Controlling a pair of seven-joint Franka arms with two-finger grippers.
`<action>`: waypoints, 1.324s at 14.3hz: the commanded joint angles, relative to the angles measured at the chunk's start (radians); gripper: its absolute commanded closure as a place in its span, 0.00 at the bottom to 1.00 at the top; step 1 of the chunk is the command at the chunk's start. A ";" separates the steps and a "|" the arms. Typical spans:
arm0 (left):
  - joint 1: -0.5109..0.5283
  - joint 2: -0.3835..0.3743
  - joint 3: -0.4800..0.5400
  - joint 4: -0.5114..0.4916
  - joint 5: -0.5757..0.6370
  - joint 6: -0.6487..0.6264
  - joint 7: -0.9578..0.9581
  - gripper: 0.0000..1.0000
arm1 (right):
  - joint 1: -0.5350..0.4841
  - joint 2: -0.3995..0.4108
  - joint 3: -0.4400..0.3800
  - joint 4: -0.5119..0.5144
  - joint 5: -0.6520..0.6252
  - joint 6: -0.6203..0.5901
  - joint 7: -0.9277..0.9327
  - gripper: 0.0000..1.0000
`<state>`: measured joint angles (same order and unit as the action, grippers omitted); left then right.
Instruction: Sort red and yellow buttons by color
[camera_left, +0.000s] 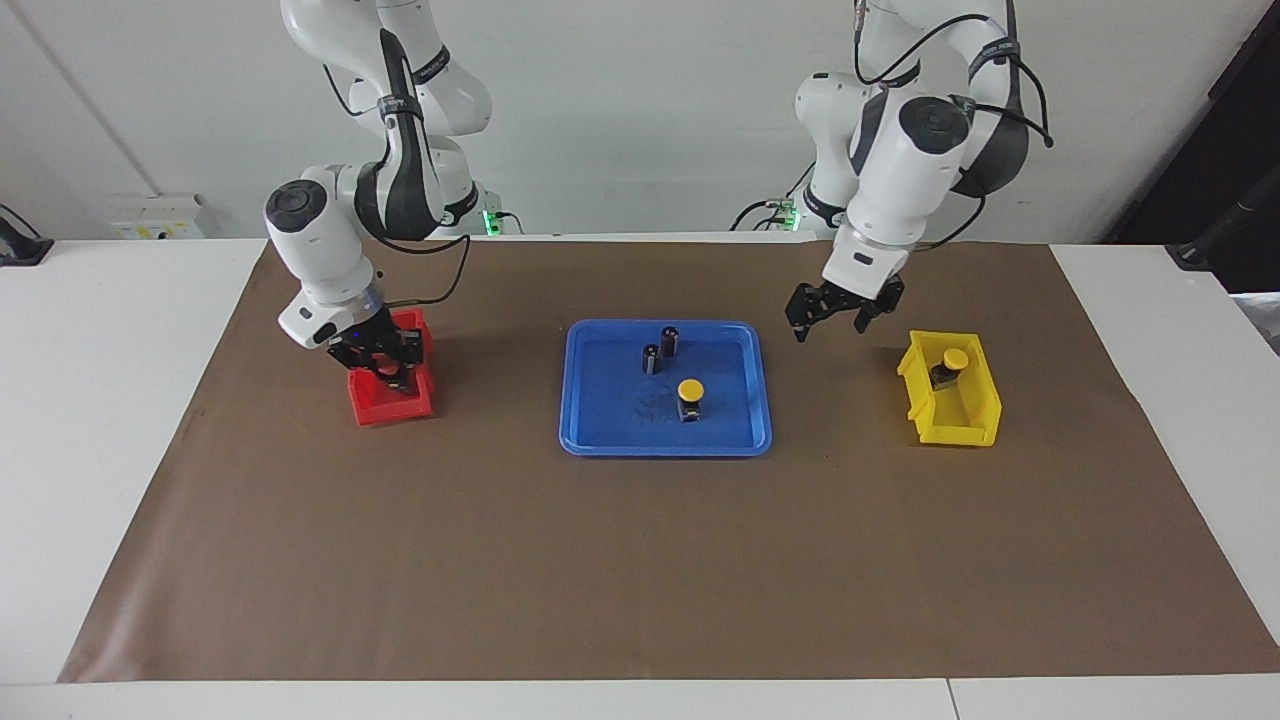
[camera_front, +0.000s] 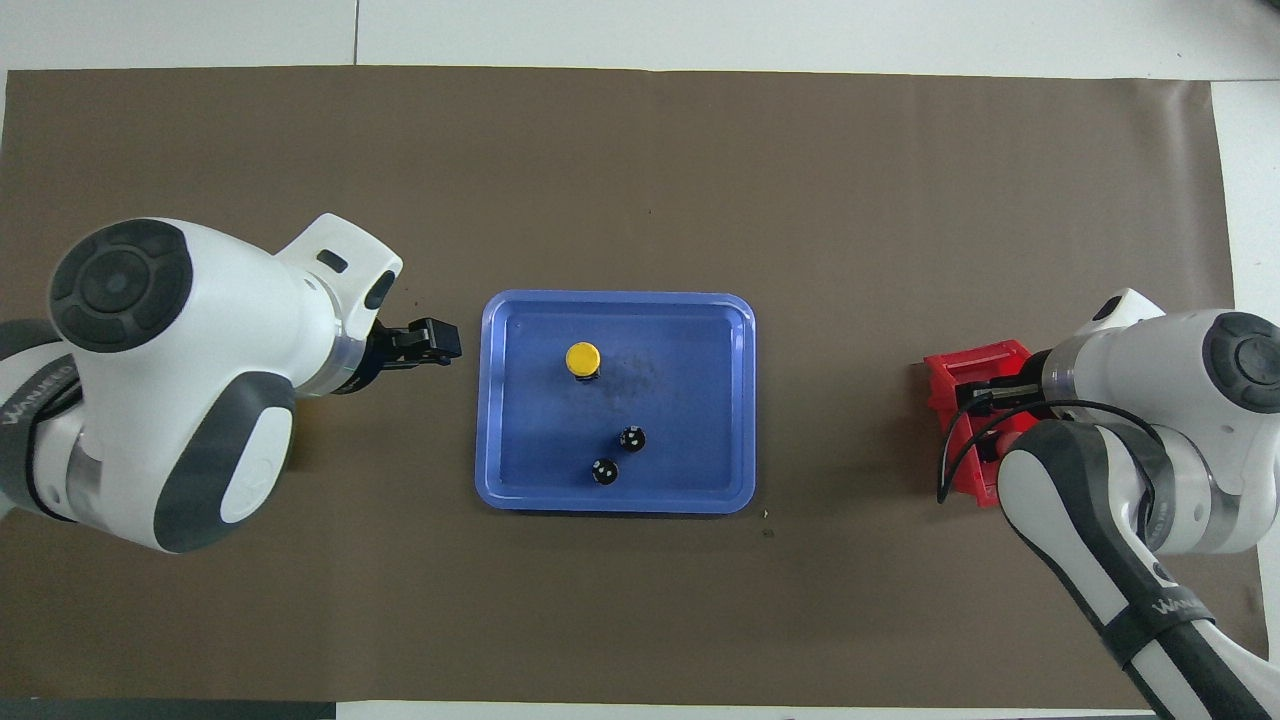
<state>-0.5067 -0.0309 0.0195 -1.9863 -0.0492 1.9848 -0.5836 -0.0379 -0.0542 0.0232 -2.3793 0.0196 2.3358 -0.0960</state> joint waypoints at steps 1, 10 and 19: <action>-0.123 0.138 0.020 0.112 -0.009 0.014 -0.146 0.00 | -0.022 -0.012 0.012 -0.020 0.013 0.019 -0.047 0.48; -0.211 0.325 0.022 0.150 -0.003 0.209 -0.262 0.00 | -0.022 0.008 0.012 0.075 0.011 -0.094 -0.076 0.38; -0.211 0.359 0.023 0.167 -0.001 0.230 -0.283 0.27 | -0.011 -0.003 0.015 0.460 0.011 -0.525 -0.004 0.00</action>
<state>-0.7031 0.3110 0.0276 -1.8381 -0.0493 2.2052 -0.8504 -0.0390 -0.0598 0.0271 -2.0458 0.0197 1.9388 -0.1319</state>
